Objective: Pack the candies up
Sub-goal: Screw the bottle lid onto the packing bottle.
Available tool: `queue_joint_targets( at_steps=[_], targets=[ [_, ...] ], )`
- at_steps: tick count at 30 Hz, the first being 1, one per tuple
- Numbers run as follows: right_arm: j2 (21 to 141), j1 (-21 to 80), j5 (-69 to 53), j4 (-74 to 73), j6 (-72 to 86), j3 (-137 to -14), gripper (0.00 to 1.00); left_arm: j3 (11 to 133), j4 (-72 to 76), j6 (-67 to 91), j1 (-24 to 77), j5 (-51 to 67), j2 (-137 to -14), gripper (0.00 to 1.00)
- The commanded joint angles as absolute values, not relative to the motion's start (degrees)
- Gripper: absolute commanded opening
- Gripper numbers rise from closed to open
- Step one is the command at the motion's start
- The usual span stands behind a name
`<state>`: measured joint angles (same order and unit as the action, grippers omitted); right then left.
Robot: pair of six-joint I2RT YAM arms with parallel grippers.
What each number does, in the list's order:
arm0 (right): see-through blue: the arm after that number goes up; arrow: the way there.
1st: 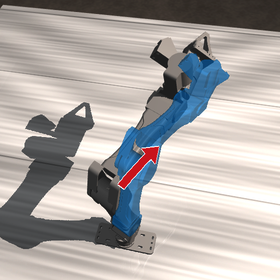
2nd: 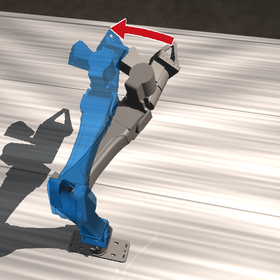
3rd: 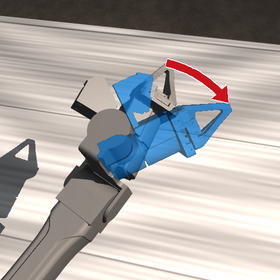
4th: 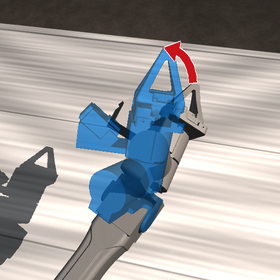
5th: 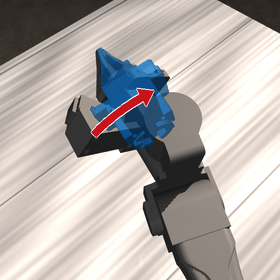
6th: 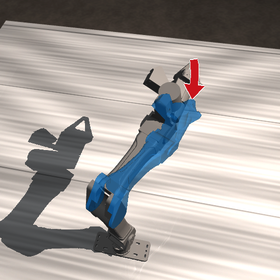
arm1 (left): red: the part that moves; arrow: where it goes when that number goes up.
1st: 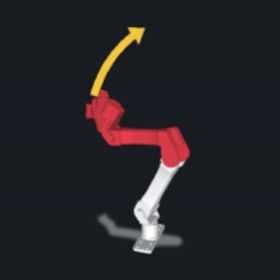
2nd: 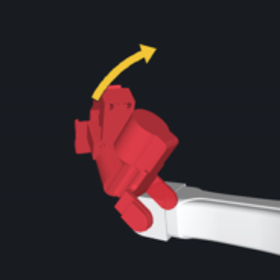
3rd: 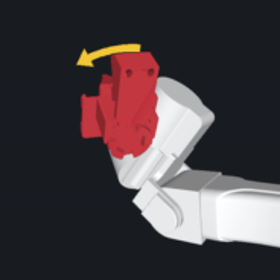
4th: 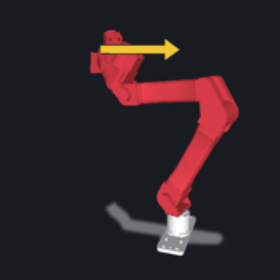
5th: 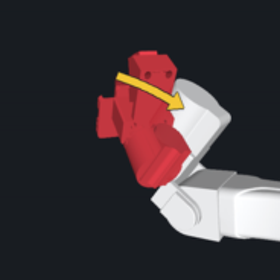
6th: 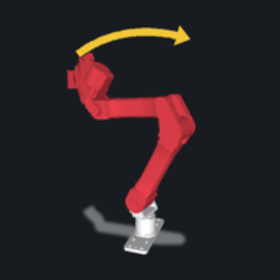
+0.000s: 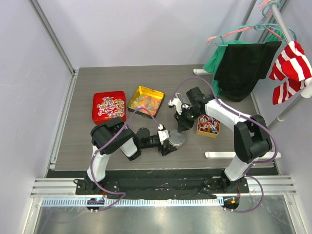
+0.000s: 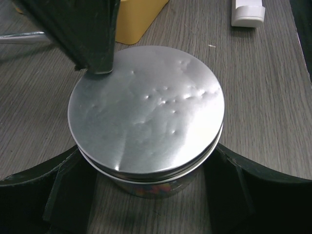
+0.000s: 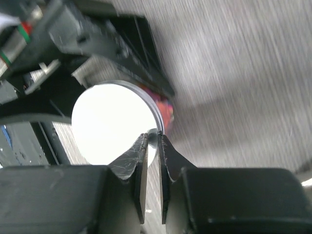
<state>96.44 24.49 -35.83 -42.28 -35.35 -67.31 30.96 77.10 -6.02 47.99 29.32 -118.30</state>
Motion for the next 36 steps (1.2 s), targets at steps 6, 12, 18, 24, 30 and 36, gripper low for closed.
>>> queue_joint_targets(
  at_steps=[6,12,18,24,30,36],
  targets=[
    [91.06,23.64,-34.63,-49.57,-37.44,-60.21,0.16,31.46,88.68,-7.74,47.20,26.19,-118.83,0.00],
    [87.90,23.73,-36.21,-50.80,-37.44,-58.01,0.16,31.38,88.68,-7.82,47.29,26.10,-118.83,0.00],
    [86.31,23.64,-34.37,-50.54,-37.18,-59.85,0.16,31.46,88.68,-7.73,47.20,26.28,-118.92,0.00],
    [89.38,23.64,-36.46,-50.01,-36.39,-67.75,0.17,31.46,88.68,-7.74,47.20,26.37,-118.92,0.00],
    [97.02,24.34,-39.37,-48.34,-35.60,-75.84,0.19,31.46,88.68,-7.73,47.20,26.37,-118.92,0.00],
    [104.84,25.66,-40.78,-48.08,-35.68,-81.73,0.21,31.46,88.68,-7.65,47.11,26.37,-118.92,0.00]
  ],
)
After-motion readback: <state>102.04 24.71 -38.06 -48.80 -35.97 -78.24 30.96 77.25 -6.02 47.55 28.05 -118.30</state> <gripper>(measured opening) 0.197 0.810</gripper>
